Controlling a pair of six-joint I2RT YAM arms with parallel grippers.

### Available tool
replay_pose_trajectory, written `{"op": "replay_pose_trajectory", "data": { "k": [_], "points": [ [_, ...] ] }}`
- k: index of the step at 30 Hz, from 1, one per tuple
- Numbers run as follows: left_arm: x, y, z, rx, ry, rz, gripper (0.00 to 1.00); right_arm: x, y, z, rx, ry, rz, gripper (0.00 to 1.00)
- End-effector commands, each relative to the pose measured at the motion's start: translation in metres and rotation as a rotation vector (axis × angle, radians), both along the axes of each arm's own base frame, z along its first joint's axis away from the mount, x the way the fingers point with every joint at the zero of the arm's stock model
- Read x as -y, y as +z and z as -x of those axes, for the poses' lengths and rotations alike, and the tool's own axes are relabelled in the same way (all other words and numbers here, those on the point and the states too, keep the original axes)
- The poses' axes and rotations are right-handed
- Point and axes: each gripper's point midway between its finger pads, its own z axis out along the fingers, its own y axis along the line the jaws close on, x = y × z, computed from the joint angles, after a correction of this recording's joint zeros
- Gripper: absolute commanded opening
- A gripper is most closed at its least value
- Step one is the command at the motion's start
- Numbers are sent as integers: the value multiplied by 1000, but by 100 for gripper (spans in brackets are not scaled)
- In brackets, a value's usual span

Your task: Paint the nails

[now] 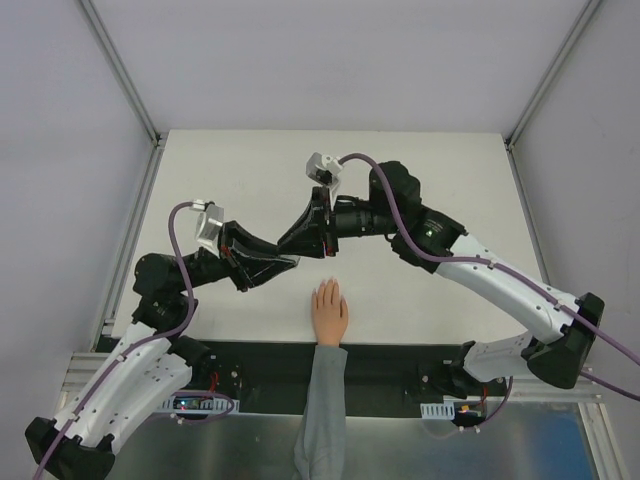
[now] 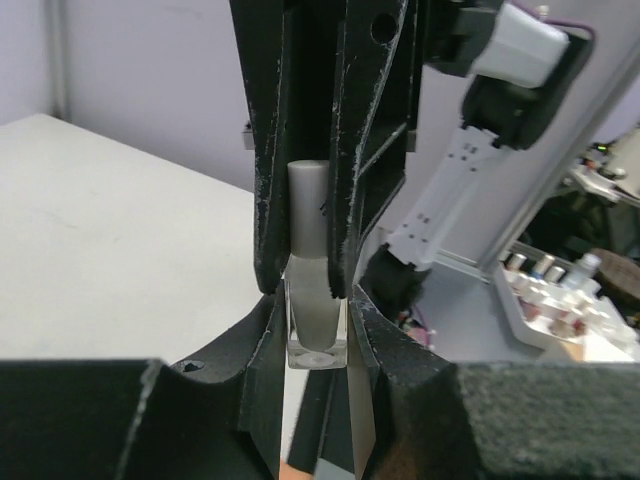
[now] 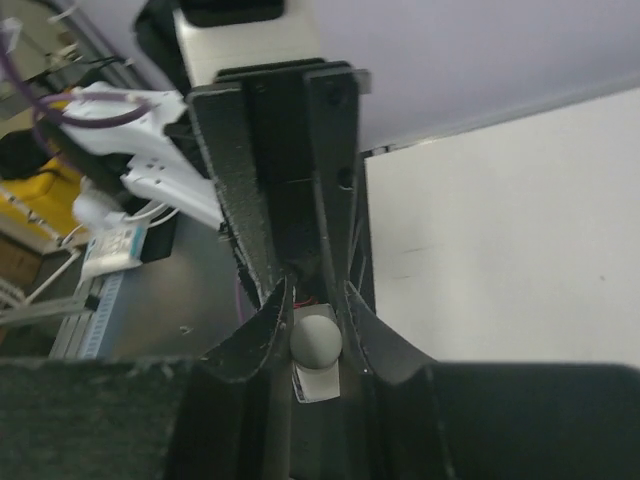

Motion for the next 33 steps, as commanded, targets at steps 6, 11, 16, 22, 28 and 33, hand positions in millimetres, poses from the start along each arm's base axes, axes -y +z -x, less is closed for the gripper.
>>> {"op": "replay_pose_trajectory", "data": {
  "k": [6, 11, 16, 22, 28, 33],
  "points": [
    [-6, 32, 39, 85, -146, 116, 0, 26, 18, 56, 77, 362, -122, 1],
    [-7, 27, 30, 101, -80, 68, 0, 19, 25, 15, -28, 55, -79, 41],
    [-12, 21, 13, 163, 45, 0, 0, 32, 23, -9, -94, -182, 11, 78],
    [-17, 21, -1, 204, 130, -78, 0, 38, 23, -23, -141, -378, 74, 82],
    [-23, 24, -17, 211, 228, -85, 0, 13, 17, -27, -178, -480, 113, 56],
    [-25, 25, -21, 205, 252, -86, 0, -5, 16, -35, -195, -549, 110, 39]
  ]
}}
